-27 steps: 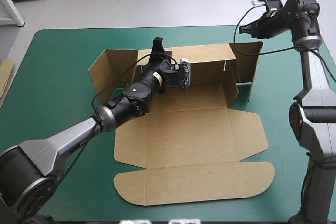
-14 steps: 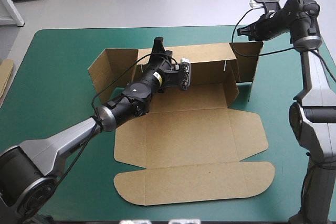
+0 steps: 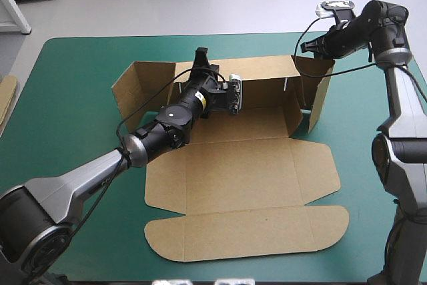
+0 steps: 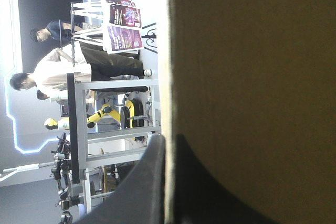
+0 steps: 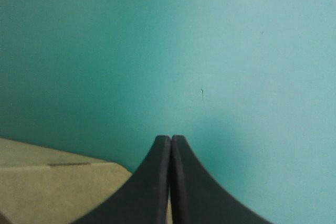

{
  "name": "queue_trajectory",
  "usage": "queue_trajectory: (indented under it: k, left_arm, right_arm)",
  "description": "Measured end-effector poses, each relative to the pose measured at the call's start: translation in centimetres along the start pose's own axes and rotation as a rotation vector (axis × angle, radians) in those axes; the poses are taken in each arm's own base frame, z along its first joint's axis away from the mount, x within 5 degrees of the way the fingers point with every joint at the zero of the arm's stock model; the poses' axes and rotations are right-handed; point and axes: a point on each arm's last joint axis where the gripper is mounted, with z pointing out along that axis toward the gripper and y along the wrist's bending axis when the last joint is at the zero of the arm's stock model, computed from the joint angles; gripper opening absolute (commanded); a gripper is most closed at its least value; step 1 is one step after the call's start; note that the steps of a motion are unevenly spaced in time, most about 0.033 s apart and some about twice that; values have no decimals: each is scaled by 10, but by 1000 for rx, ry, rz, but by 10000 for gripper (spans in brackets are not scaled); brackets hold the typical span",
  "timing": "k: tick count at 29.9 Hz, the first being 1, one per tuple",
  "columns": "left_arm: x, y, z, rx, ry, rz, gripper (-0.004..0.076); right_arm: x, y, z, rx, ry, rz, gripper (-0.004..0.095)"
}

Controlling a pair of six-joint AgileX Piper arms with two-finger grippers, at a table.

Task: Fold the box

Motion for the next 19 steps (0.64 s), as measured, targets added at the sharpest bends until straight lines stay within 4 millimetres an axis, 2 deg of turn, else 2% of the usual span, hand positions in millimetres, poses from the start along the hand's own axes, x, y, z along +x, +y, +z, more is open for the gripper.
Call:
queue_trajectory:
  k: [6,13,19]
  left_arm:
    - [0,0,0,0,0,0,-8]
    - [0,0,0,1,0,-1,-9]
    - [0,-1,0,2,1,-1,-8]
  right_arm:
    - [13,8,-15,-24,28,-11,-19]
    - [28,16,-12,-108,72,-21,-19]
    - [33,23,-22,-150,62,-56,-17]
